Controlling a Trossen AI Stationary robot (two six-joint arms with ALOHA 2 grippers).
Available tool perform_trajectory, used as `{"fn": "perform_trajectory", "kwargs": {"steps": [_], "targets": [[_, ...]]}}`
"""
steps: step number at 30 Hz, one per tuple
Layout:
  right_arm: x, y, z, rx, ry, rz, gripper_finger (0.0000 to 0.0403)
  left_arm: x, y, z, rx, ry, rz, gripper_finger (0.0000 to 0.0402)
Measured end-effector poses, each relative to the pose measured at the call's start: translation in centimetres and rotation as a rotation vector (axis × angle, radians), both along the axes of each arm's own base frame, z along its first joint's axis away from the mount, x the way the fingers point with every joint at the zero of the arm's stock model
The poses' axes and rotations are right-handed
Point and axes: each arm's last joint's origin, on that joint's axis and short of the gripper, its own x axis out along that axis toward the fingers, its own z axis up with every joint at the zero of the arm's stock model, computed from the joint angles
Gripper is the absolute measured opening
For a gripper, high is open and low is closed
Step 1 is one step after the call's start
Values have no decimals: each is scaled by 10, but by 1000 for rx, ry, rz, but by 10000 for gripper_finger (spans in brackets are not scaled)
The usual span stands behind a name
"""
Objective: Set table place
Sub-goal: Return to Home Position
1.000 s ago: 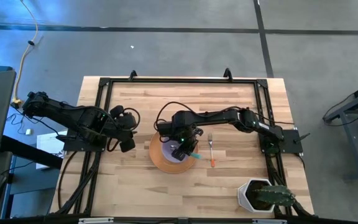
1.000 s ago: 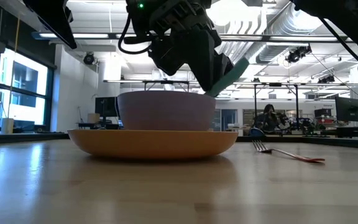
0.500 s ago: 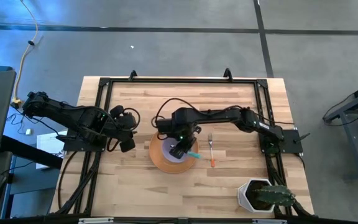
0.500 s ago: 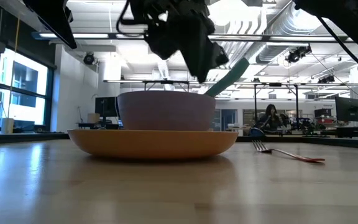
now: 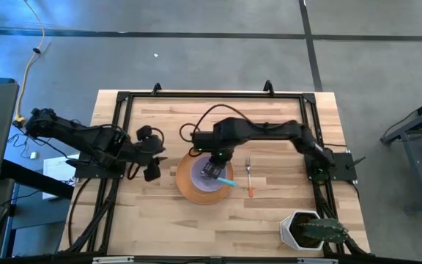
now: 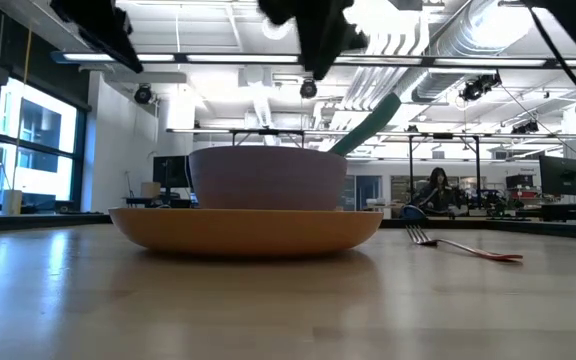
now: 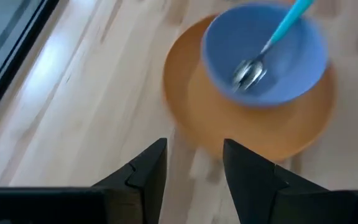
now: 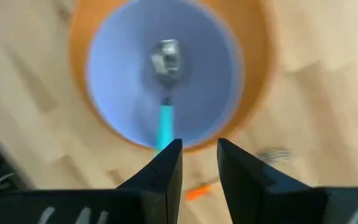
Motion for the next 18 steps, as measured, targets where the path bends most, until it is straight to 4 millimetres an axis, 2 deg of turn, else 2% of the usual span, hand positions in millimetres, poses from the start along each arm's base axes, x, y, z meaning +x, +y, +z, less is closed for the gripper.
{"fn": "perform_trajectory", "kwargs": {"steps": [5,9,12,15,18], "targets": [[-28,3,43,-172,-110,-30,68,-5,-1,-25,-76,-133,-85,121],[-63,8,88,-271,-248,-77,33,-24,1,-45,-162,-196,-71,89],[-97,11,123,-357,-367,-121,6,-40,4,-54,-202,-270,-59,58],[-135,16,155,-439,-494,-166,5,-53,6,-59,-219,-369,-66,16],[-173,25,177,-512,-604,-184,1,-63,8,-64,-236,-478,-75,9]]}}
